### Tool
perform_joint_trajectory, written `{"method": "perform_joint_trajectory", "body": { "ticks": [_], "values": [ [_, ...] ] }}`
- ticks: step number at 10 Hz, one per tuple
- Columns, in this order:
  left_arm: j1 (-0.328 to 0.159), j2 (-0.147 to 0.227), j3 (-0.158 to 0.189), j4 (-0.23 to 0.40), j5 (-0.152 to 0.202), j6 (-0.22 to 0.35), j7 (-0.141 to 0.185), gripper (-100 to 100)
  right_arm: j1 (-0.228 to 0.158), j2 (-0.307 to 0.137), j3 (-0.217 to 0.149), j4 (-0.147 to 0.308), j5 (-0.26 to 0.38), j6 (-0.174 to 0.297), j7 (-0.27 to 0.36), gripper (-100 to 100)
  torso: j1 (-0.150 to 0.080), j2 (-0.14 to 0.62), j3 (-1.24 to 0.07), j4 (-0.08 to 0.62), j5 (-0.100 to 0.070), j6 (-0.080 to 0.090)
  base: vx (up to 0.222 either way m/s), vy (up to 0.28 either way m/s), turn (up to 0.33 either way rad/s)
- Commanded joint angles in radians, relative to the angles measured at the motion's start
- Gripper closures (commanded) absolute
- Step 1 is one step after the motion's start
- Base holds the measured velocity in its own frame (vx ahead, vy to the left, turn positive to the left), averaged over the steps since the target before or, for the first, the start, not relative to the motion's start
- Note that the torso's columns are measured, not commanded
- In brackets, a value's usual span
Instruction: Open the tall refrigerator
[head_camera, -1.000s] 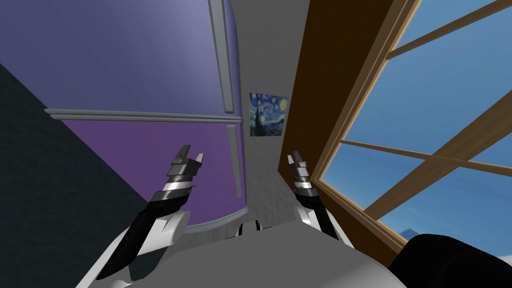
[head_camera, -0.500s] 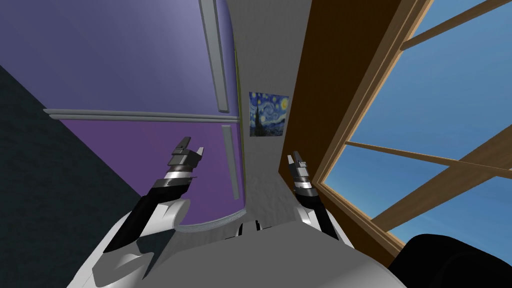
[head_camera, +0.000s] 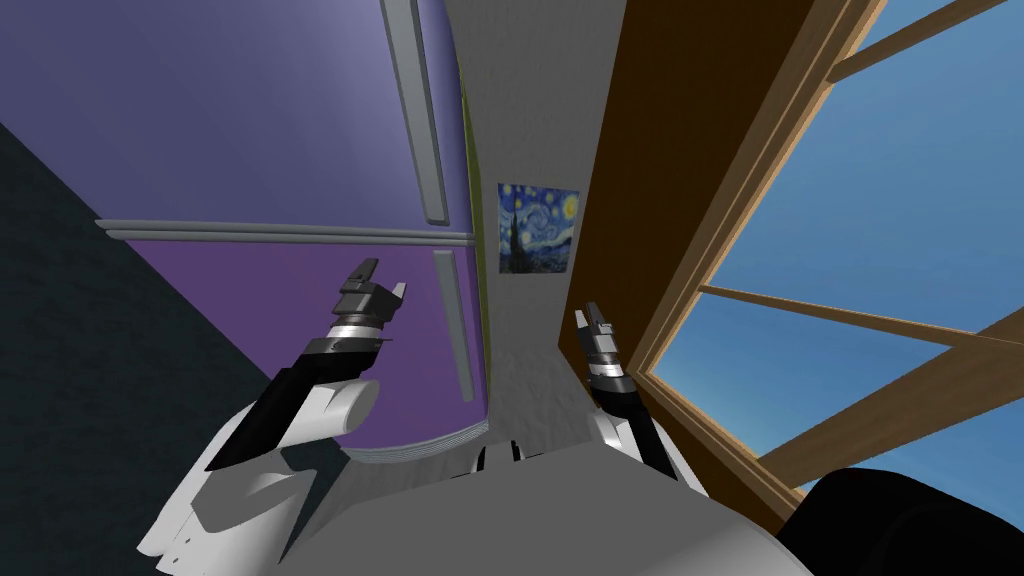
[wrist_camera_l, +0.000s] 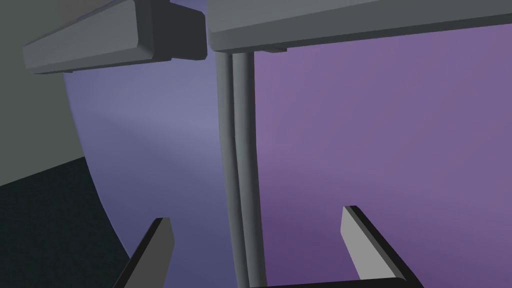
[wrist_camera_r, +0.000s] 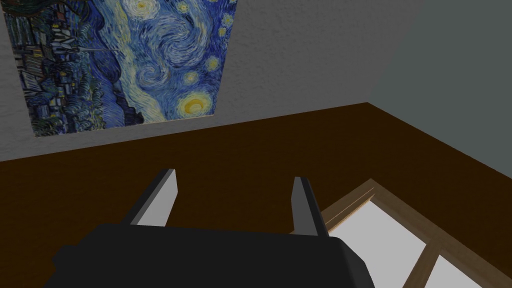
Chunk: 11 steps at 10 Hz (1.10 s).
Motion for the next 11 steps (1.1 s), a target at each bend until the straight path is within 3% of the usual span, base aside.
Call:
{"method": "perform_joint_trajectory", "body": {
  "ticks": [1, 11],
  "values": [
    [-0.063, 0.003, 0.023, -0.015, 0.008, 0.077, 0.011, -100, 0.0, 0.0, 0.0, 0.0, 0.0, 0.0, 0.0, 0, -0.001, 0.0, 0.0, 0.0, 0.0, 0.0, 0.021, -0.083, 0.056],
    [-0.323, -0.046, 0.114, -0.052, 0.04, 0.357, 0.051, -100, 0.0, 0.0, 0.0, 0.0, 0.0, 0.0, 0.0, 0, -0.001, 0.001, 0.0, 0.0, 0.0, 0.0, 0.019, -0.087, 0.06]
  ]
}}
